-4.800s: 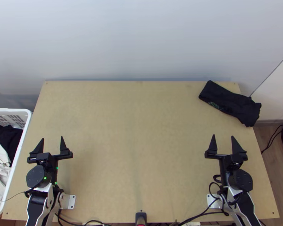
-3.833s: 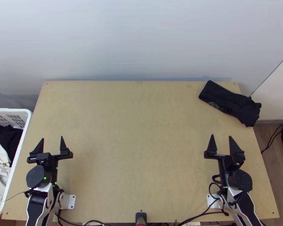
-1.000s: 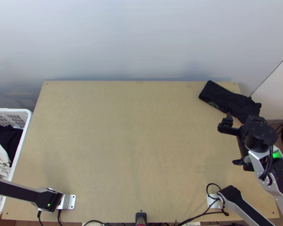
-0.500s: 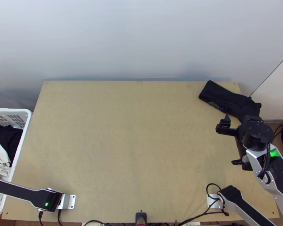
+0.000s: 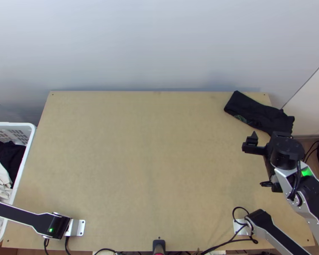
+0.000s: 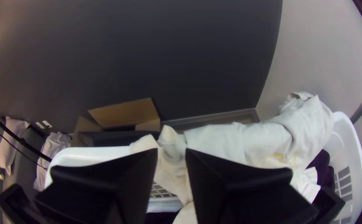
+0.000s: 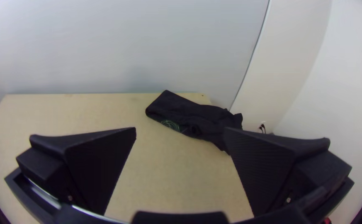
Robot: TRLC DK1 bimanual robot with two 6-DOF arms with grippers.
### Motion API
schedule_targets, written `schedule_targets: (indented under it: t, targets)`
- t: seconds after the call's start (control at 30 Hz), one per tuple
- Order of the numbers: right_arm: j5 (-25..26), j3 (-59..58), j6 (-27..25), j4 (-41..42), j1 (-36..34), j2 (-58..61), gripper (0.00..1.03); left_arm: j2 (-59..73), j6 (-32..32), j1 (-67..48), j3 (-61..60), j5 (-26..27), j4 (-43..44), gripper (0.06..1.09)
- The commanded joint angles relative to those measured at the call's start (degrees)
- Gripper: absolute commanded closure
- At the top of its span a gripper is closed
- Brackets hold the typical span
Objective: Fold the t-shirt
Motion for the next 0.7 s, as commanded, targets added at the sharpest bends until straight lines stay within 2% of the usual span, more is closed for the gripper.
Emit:
schedule_targets:
  t: [0.0, 0.3, 0.47, 0.67]
  targets:
    - [0.0, -0.6, -0.2, 0.7, -0.6, 0.3, 0.04, 1.3, 0.6, 0.2, 1.9, -0.1, 0.8, 1.04]
    - [0.1, -1.0, -0.7, 0.8, -1.1, 0.2, 0.04, 1.3, 0.3, 1.4, 1.8, -0.1, -0.3, 1.04]
    - [0.0, -1.2, -0.9, 0.9, -1.1, 0.3, 0.04, -0.9, -1.0, 1.4, 1.6, 0.6, -3.7, 1.04]
    - [0.0, -1.1, -0.9, 1.2, -1.1, 0.2, 0.04, -7.4, -2.3, 0.5, 1.3, 6.0, -9.1, 1.04]
